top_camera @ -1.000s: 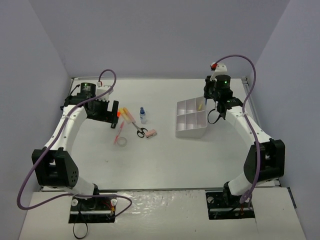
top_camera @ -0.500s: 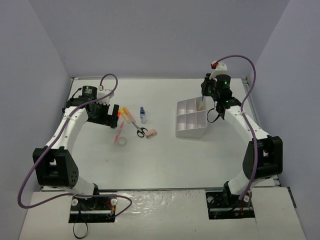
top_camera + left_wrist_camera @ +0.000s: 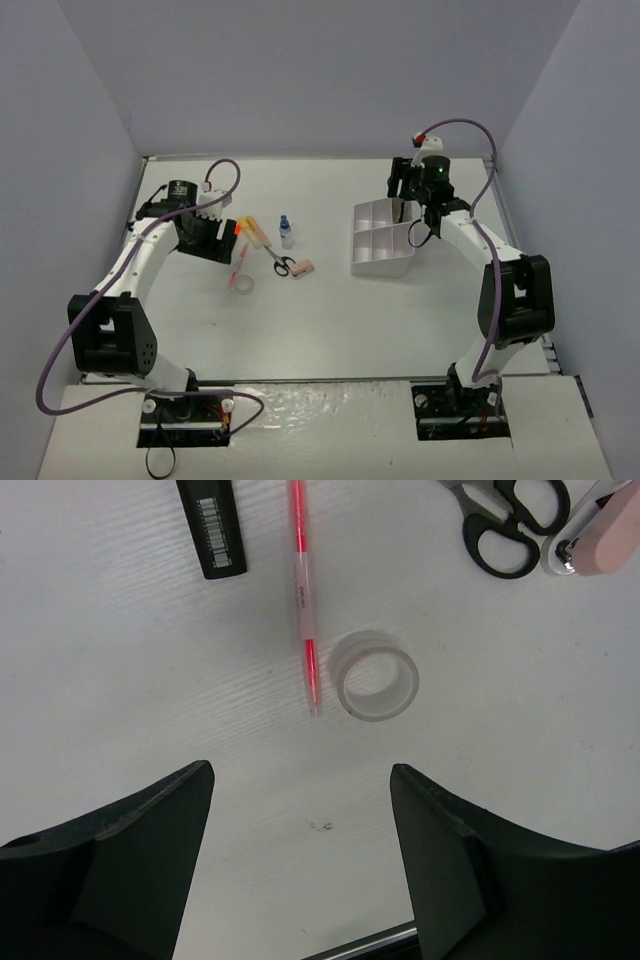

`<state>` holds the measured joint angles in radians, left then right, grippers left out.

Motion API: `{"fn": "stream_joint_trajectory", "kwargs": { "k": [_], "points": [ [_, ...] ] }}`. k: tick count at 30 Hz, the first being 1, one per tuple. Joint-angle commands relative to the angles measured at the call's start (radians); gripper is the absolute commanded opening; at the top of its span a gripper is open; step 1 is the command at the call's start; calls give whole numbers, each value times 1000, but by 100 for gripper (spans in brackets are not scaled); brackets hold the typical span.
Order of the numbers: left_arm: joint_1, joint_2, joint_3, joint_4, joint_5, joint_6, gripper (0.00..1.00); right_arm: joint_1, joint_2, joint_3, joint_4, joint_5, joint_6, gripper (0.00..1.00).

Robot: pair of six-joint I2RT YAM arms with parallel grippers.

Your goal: Sort the stationery into containers

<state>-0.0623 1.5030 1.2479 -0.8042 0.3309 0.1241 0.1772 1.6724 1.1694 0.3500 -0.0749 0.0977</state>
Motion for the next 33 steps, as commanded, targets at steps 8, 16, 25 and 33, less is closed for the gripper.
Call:
{"fn": "stream_joint_trajectory", "kwargs": {
  "k": [8, 16, 25, 33],
  "points": [
    [-119, 159, 39, 81, -188, 28, 61, -2, -178, 82, -17, -43, -7, 72],
    [-145, 284, 110, 143, -246, -27, 56, 0, -307, 46, -40, -93, 12, 71],
    [-188, 336, 133, 156, -231, -37, 41, 0, -367, 19, -66, -94, 13, 71],
    [-188, 401, 139, 154, -231, -46, 40, -2, -390, 25, -90, -97, -2, 71]
  ]
}}
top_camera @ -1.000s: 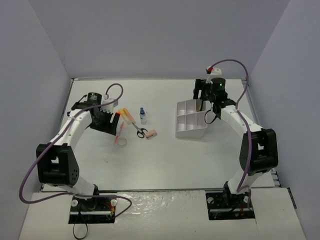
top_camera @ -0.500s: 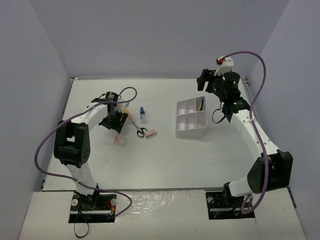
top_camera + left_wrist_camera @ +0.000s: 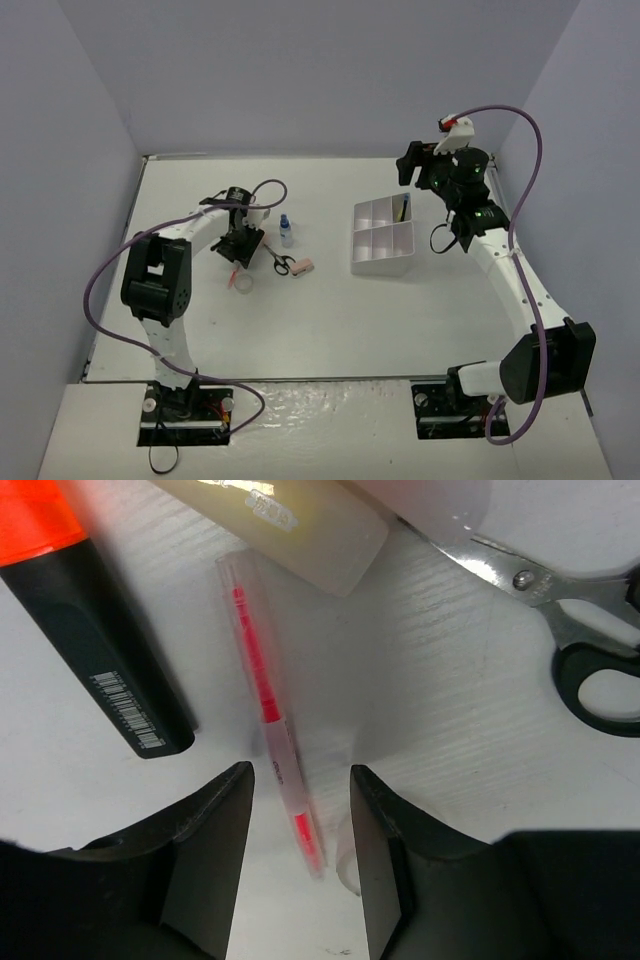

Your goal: Sort the stationery into containers

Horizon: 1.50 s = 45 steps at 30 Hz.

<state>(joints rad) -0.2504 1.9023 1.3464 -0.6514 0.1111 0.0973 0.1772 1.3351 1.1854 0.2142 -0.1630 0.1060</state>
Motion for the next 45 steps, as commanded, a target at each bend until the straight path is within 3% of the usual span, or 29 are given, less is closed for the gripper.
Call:
{"fn": "stream_joint_trajectory", "kwargs": {
  "k": [1, 4, 7, 11, 19, 25, 29, 35, 38, 41, 43, 45],
  "points": [
    [2, 8, 39, 2, -3, -22, 39, -2, -56, 10, 44, -7, -13, 71],
    [21, 33, 43, -3, 35, -48, 37, -2, -65, 10, 40, -1, -22, 71],
    [35, 53, 54, -15, 44, -52, 25, -3, -70, 11, 40, 0, -25, 72],
    [37, 53, 53, -16, 72, -52, 0, -5, -71, 19, 35, -2, -19, 72],
    [45, -2, 84, -55, 145, -60, 0, -5, -55, 67, 14, -61, 17, 72],
    [80, -140, 170, -163, 285, -54, 0, 13, -6, 151, -22, -228, 102, 70],
    [82, -217, 201, -194, 362, -38, 0, 110, 45, 190, -35, -259, 126, 70],
    [96, -331, 246, -180, 487, -42, 0, 312, 167, 314, -19, -334, 202, 79],
    [97, -401, 258, -96, 610, -97, 0, 424, 246, 376, 49, -355, 252, 87],
    [97, -403, 304, -65, 739, -190, 0, 458, 296, 383, 174, -372, 356, 87],
    [98, -406, 309, -39, 763, -236, 0, 463, 320, 369, 250, -361, 429, 85],
    [97, -407, 310, -14, 792, -284, 0, 466, 365, 359, 333, -378, 496, 72]
  ]
}}
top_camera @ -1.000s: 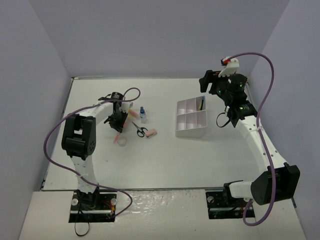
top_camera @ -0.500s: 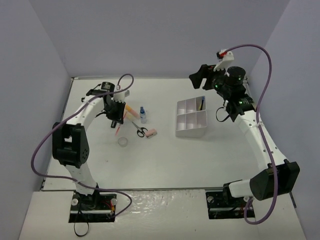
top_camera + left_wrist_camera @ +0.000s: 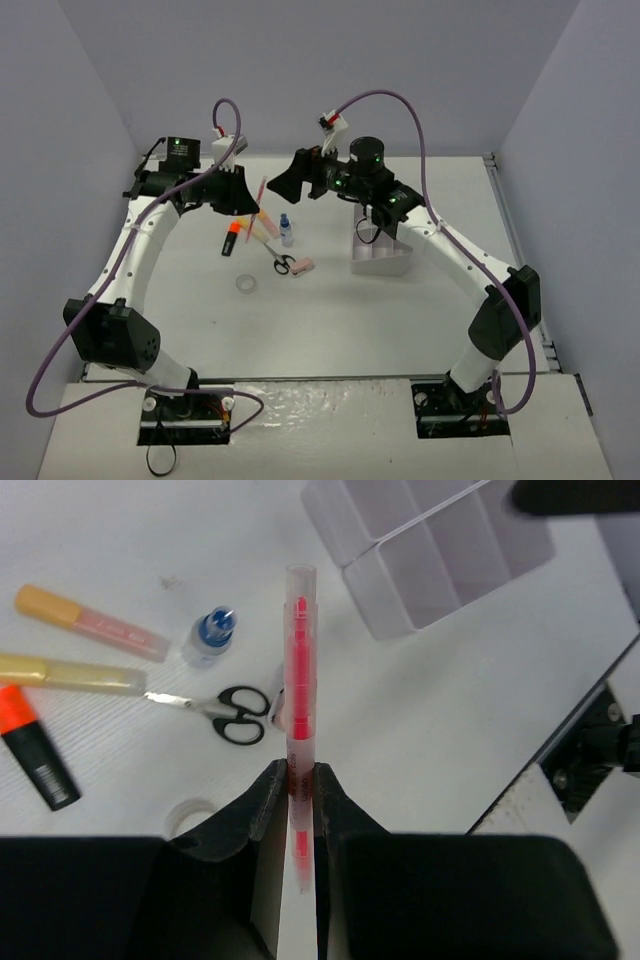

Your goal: Sort the stationery into containers

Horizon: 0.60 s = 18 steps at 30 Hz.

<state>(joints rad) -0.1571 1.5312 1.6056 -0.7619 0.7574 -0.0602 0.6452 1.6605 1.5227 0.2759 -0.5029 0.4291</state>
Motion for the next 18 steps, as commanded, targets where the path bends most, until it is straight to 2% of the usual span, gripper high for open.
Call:
{"fn": "stream_joint_trajectory", "kwargs": {
  "k": [1, 2, 3, 7, 13, 18],
  "points": [
    [4, -37, 49, 110, 157, -144, 0, 1, 62, 24, 296, -51, 203, 63],
    [5, -40, 47, 125, 164, -156, 0, 4, 80, 30, 305, -63, 225, 54],
    [5, -44, 44, 125, 170, -160, 0, 6, 92, 32, 305, -63, 242, 52],
    [14, -54, 19, 147, 189, -184, 0, 11, 102, -9, 345, -59, 287, 57],
    [33, -60, 0, 191, 215, -231, 0, 12, 94, -35, 340, -10, 271, 57],
    [34, -61, -6, 193, 217, -229, 0, 21, 126, -31, 395, -39, 315, 41]
  ]
}}
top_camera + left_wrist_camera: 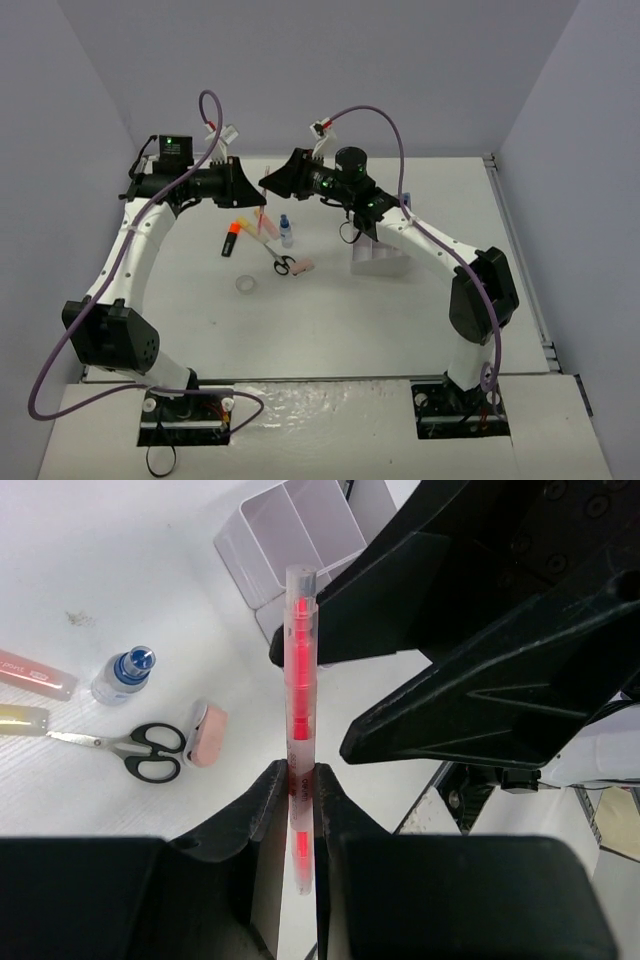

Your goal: Sort the stationery into containers

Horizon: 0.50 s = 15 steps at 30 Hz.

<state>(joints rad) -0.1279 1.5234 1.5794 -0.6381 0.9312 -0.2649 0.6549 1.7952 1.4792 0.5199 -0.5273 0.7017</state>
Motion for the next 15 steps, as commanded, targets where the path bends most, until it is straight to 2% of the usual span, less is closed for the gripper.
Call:
{"fn": "stream_joint_trajectory", "kwargs": {
  "k": [1, 10, 13, 15],
  "points": [
    [5, -54, 19, 70, 43, -24, 0, 15, -4, 16, 156, -20, 48, 40],
    [4, -55, 17, 78, 51, -23, 0, 20, 23, 27, 137, -11, 39, 32],
    [2, -54, 16, 74, 52, -19, 0, 19, 27, 35, 149, -15, 39, 3],
    [3, -55, 12, 64, 40, 3, 0, 16, 23, 34, 157, -11, 38, 0]
  ]
}}
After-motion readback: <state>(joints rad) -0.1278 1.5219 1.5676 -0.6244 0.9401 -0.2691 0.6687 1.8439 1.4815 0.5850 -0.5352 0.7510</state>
